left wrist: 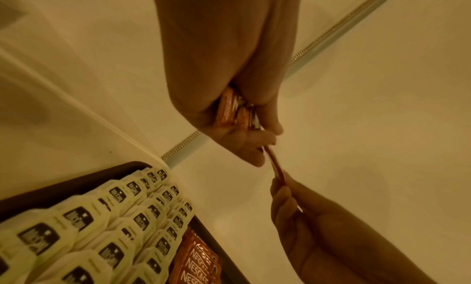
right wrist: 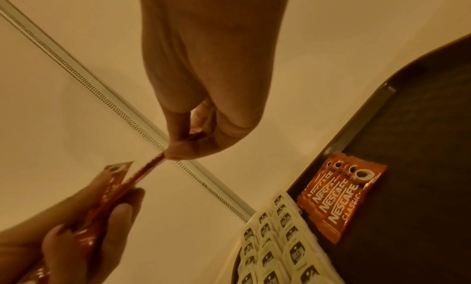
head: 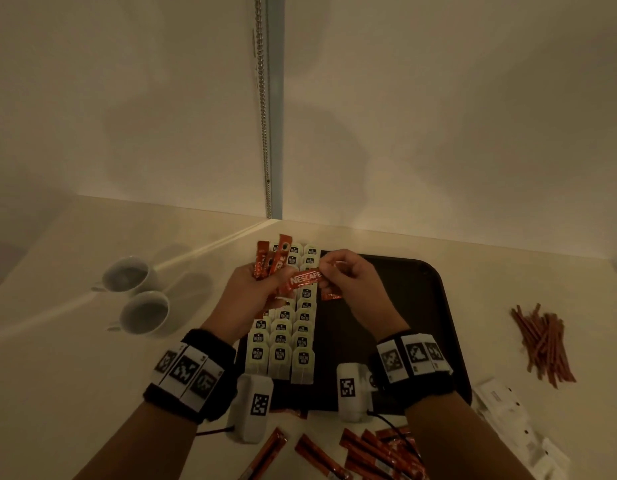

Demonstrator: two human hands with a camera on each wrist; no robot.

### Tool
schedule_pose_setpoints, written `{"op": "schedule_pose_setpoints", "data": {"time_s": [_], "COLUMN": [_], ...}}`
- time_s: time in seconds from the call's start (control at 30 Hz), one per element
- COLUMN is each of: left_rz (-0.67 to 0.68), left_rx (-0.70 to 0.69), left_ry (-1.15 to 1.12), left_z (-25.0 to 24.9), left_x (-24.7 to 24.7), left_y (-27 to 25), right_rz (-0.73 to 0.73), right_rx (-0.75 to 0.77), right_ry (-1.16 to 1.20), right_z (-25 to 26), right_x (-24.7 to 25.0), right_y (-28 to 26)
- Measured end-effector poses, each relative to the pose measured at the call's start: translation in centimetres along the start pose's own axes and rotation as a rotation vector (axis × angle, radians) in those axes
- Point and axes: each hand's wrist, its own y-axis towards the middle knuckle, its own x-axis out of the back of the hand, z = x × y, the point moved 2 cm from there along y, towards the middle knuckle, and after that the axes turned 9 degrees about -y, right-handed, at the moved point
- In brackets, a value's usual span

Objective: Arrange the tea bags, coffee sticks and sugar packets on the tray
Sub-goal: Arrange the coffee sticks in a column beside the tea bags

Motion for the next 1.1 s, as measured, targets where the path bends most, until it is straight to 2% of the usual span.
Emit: {"op": "schedule_pose_setpoints", "data": {"time_s": [0.2,0.37,0.57,0.9,1.1], "left_rz": [-0.077,-0.159,-0.028,-0.036,-0.028], "left_rx": [-0.105,-0.127,-0.147,-0.149,-0.093], "left_ry": [-0.128,-0.219,-0.2,-0.223,-0.23], "left_z": [-0.7,-0.7,-1.5,-1.0,-0.5], "left_x": [0.4,0.3,-0.5,-1.2,-1.0], "left_y": [0.3,0.6,0.7,0.6,0.9], "right_rz": [-0.036,-0.088,-0.065,-0.089,0.056], "right_rx": [0.003,0.032,0.085,0.09,0.093], "right_ry": [0.08,0.086,0.018,-0.103,-0.306], "right_z": [0.1,0.6,2.0,2.8,2.7], "right_x": [0.1,0.2,0.6,1.3,2.6], "right_y": [-0.3,-0.2,-0.4,-0.3,-0.5]}}
